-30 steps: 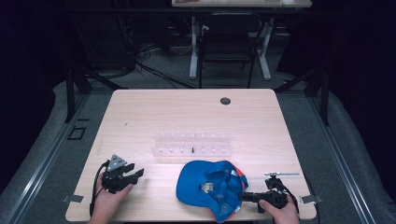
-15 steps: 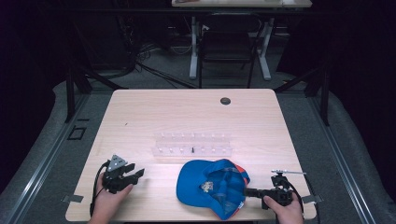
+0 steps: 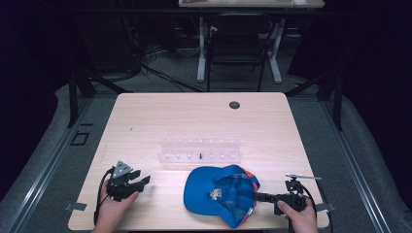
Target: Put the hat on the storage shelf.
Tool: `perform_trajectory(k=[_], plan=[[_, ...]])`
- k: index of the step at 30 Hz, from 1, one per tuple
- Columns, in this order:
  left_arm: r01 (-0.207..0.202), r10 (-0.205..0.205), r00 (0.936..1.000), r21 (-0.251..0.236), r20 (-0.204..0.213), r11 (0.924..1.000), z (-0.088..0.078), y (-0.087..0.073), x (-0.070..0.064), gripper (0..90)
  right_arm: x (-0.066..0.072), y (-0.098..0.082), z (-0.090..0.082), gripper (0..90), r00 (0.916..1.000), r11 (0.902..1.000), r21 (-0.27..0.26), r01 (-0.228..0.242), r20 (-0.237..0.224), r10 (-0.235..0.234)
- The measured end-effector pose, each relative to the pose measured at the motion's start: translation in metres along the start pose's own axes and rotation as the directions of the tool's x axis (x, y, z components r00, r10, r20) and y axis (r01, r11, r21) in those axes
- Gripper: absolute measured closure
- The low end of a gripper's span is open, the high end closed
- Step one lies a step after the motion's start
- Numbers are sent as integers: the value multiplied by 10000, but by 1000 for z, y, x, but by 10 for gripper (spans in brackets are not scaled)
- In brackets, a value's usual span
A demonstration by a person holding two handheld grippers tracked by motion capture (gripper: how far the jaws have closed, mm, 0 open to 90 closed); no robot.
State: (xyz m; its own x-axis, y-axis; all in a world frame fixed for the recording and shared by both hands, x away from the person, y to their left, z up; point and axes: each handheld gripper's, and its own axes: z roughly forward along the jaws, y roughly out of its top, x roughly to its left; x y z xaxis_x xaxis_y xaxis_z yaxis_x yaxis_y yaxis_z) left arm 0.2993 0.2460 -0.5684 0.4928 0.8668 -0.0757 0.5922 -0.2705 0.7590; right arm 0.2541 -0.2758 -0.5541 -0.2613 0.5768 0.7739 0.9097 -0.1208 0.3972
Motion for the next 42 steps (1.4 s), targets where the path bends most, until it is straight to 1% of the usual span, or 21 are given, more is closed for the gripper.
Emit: perform_trajectory(k=[4, 6, 7, 8, 9, 11, 13, 16, 17, 19, 21, 22, 23, 24, 28, 33, 34, 36, 37, 40, 42], plan=[[-26, 26, 10000, -2, -9, 10000, 0, 0, 0, 508, -1, 0, 0, 770, 10000, 10000, 66, 11, 0, -11], [0, 0, 10000, -20, -18, 10000, 0, 0, 0, 508, 0, 1, -1, 774, 10000, 9999, 150, -80, 21, 79], [-1, 1, 10000, -3, -12, 10000, 0, 0, 0, 508, 1, 3, -3, 774, 9992, 9993, 373, 65, 387, -79], [-1, 1, 10000, -3, -12, 10000, 0, 0, 0, 508, 1, 3, -3, 774, 9992, 9993, 373, 65, 387, -79], [-3, 3, 10000, -1, -19, 10000, 0, 0, 0, 508, 3, 5, -2, 775, 9998, 9998, 199, -85, 162, 81], [-3, 3, 10000, -40, -35, 10000, 0, 0, -1, 508, 4, 6, -2, 776, 9997, 9997, 226, -25, 231, 20], [-6, 6, 10000, -38, -37, 10000, 0, 0, -1, 508, 10, 13, -5, 776, 9981, 9996, 296, -47, 619, 28], [-13, 13, 10000, 0, -27, 10000, 0, 0, 0, 508, 17, 20, -7, 777, 9951, 9986, 520, 136, 972, -187], [-5, 5, 10000, -8, -33, 10000, 0, 0, 0, 508, 20, 23, -8, 777, 9926, 9982, 584, 133, 1199, -202], [-3, 3, 10000, -9, -34, 10000, 0, 0, 0, 508, 25, 28, -10, 777, 9904, 9971, 725, 248, 1341, -344], [-22, 22, 10000, 14, -30, 10000, 0, 0, 0, 508, 30, 32, -11, 777, 9856, 9956, 889, 310, 1628, -452], [-22, 22, 10000, 14, -30, 10000, 0, 0, 0, 508, 30, 32, -11, 777, 9856, 9956, 889, 310, 1628, -452], [-13, 13, 10000, -38, -53, 10000, 0, 0, 0, 508, 33, 37, -12, 777, 9818, 9938, 1052, 363, 1817, -551], [-12, 12, 10000, -36, -47, 10000, 0, 0, 0, 508, 36, 40, -12, 777, 9776, 9937, 1064, 363, 2027, -574], [-51, 51, 10000, 11, -37, 10000, 0, 0, 0, 508, 45, 50, -14, 777, 9662, 9889, 1404, 493, 2440, -828], [-53, 53, 10000, -20, -49, 10000, 0, 0, 0, 508, 58, 65, -19, 777, 9437, 9809, 1825, 665, 3078, -1213], [-53, 53, 10000, -20, -49, 10000, 0, 0, 0, 508, 58, 65, -19, 777, 9437, 9809, 1825, 665, 3078, -1213], [-5, 5, 10000, -38, -46, 10000, 0, 0, 0, 508, 67, 73, -21, 777, 9351, 9805, 1821, 744, 3288, -1321], [-2, 2, 10000, -40, -50, 10000, 0, 0, 0, 508, 69, 76, -23, 777, 9336, 9759, 2012, 846, 3263, -1482], [-36, 36, 10000, -31, -51, 10000, 0, 0, 0, 508, 78, 82, -24, 777, 9260, 9728, 2114, 945, 3402, -1638], [-32, 31, 10000, -38, -48, 10000, 0, 0, 0, 508, 84, 86, -25, 777, 9231, 9704, 2203, 987, 3441, -1719]])
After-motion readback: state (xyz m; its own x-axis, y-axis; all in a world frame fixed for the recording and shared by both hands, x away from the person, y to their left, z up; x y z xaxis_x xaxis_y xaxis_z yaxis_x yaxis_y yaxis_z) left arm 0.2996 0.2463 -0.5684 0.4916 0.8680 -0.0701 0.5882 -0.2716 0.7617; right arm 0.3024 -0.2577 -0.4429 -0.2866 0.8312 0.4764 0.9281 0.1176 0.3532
